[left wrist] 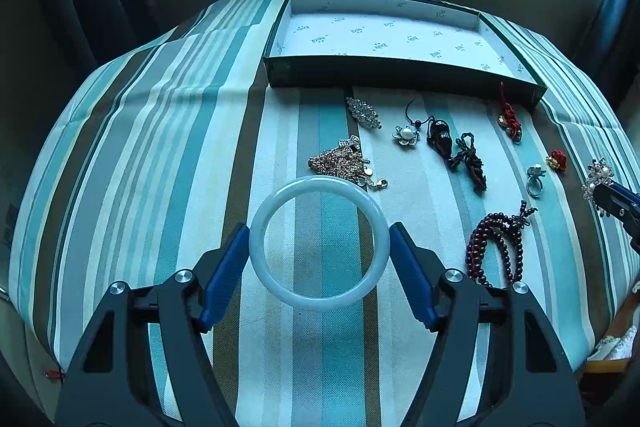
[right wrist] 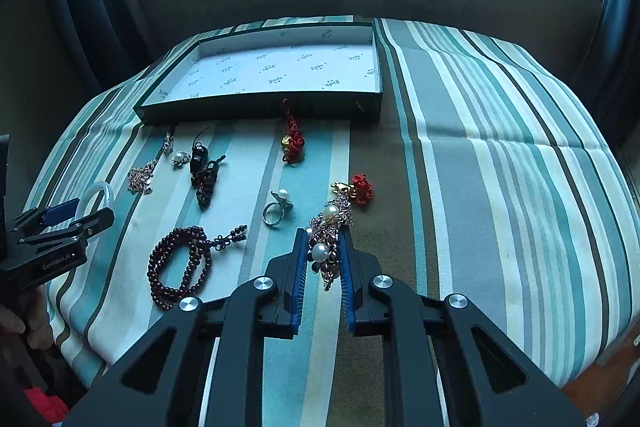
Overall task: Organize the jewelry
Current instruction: 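Carry the bangle and brooch into the tray and open both grippers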
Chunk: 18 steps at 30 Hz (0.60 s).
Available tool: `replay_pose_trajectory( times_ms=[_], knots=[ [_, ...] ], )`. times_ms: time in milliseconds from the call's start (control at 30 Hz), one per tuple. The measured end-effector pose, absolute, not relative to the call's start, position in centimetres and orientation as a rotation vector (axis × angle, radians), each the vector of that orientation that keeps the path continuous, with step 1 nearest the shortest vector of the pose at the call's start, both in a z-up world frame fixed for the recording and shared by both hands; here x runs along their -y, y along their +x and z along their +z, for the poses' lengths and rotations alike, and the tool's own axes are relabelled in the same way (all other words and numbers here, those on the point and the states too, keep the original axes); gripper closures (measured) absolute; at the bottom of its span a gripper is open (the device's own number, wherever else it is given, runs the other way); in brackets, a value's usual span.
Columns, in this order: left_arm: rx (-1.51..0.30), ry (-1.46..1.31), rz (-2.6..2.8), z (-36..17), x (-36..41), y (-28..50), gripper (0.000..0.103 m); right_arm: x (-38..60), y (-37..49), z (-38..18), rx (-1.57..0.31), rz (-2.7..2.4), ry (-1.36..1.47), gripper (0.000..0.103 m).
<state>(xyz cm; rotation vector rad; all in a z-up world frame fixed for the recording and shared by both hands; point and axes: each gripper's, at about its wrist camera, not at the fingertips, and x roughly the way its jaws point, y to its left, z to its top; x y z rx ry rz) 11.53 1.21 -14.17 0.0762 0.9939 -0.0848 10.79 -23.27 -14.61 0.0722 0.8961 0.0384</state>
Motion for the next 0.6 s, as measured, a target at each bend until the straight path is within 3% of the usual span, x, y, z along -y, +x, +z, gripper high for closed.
replay_pose_trajectory(
  times_ms=[600],
  knots=[
    [-0.833, 0.115, -0.141, -9.1, 2.9, 22.5, 0.032, 22.4, 22.1, -10.3, -0.785, 0.131, -0.030, 0.087]
  ],
)
